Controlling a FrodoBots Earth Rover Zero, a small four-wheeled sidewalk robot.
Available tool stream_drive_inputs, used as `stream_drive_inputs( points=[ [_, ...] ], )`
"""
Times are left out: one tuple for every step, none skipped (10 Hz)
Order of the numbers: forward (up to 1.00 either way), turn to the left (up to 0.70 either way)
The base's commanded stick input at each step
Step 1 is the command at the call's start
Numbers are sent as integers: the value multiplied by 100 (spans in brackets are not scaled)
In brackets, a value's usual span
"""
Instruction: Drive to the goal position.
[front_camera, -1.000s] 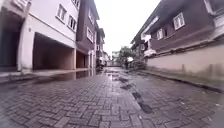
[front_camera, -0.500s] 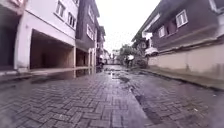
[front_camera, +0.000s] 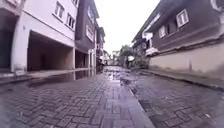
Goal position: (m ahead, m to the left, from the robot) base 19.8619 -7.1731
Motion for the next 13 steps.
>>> stream_drive_inputs(
  points=[
    [50,0],
    [50,-3],
    [50,-17],
    [50,-32],
    [50,-47],
    [50,-50],
    [50,0],
    [50,0],
    [50,0],
    [50,0],
    [50,0],
    [50,0],
    [50,0]
  ],
)
